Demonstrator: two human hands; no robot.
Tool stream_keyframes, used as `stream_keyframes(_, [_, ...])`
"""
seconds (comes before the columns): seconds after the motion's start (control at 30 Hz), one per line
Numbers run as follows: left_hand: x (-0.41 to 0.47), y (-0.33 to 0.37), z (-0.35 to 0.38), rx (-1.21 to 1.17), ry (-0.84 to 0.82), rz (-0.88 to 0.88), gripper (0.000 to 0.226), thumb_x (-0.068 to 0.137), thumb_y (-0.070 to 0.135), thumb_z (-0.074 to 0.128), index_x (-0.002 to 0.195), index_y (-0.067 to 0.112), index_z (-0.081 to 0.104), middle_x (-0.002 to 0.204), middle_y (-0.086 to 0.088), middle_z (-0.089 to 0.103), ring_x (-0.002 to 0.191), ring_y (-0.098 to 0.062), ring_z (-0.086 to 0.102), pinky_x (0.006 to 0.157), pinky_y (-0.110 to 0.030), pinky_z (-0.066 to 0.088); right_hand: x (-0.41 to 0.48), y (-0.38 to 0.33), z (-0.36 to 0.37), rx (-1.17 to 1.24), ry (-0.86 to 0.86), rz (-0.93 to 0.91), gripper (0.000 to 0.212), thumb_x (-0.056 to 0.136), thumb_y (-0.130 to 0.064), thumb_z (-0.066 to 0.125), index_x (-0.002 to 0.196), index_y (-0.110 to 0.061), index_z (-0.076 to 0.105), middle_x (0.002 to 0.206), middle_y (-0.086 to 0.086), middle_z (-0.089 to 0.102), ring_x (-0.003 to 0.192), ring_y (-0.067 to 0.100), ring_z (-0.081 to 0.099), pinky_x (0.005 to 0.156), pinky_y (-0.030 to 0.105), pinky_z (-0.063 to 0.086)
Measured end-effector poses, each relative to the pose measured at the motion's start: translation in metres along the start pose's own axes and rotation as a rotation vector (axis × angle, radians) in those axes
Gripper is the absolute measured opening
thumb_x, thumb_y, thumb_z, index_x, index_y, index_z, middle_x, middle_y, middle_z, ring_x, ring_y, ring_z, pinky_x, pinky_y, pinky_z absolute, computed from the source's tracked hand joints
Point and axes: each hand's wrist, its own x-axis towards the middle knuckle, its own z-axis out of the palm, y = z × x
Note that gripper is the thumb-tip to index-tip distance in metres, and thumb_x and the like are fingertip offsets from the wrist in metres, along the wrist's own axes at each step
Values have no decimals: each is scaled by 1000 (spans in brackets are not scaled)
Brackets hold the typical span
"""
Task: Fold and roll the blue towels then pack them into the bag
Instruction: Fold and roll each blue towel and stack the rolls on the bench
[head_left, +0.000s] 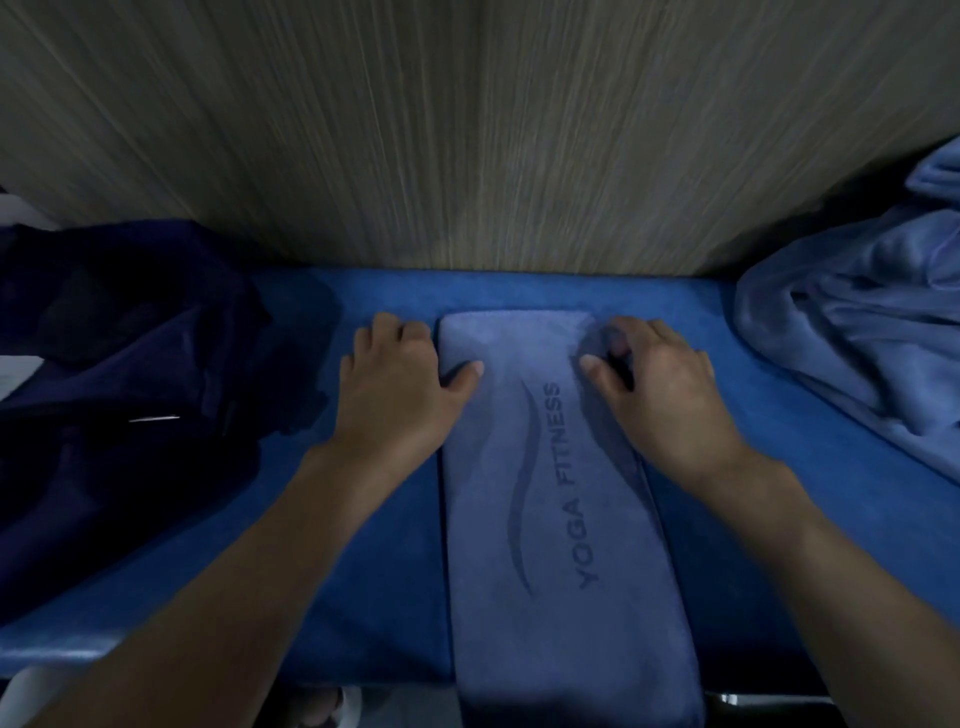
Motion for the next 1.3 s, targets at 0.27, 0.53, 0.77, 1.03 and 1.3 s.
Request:
stream_keyframes(0.27, [12, 5, -1, -385, 3, -83, 17, 80, 28, 75, 83, 30, 58, 84, 17, 58, 81, -3, 58, 93, -42, 48, 18, 1, -5, 162, -131, 162, 26, 84, -36, 68, 77, -17, 52, 73, -8, 55, 76, 14, 52, 76, 33, 20])
stream_keyframes(0.53, [15, 12, -12, -761, -103, -165, 35, 84, 11, 74, 117, 13, 63, 88, -12, 74, 81, -15, 71, 76, -30, 58, 14, 4, -14, 668, -166, 206, 13, 78, -25, 77, 79, -23, 65, 74, -10, 69, 74, 14, 65, 84, 46, 53])
stream_keyframes(0.77, [17, 8, -18, -851, -163, -160, 6, 90, 7, 67, 91, 1, 68, 73, -15, 68, 47, -13, 59, 38, -21, 37, 15, 5, -18, 801, -70, 199, 14, 84, -13, 75, 77, -14, 63, 70, -3, 71, 51, 9, 61, 47, 22, 46])
stream_keyframes(1.03, [14, 8, -14, -948, -157, -58, 20, 89, -3, 65, 103, 10, 63, 97, -7, 73, 80, -20, 74, 64, -29, 58, 14, 8, -22, 946, -102, 174, 22, 86, 5, 66, 99, -11, 57, 89, 5, 70, 68, 17, 73, 53, 22, 54])
stream_keyframes(1.3, [0, -2, -13, -702, -114, 169, 28, 85, -7, 64, 89, 21, 70, 84, 4, 73, 51, -22, 62, 51, -23, 52, 1, 28, -23, 598, -16, -267, 22, 80, 10, 68, 84, -12, 66, 92, 11, 65, 78, 16, 65, 68, 24, 49])
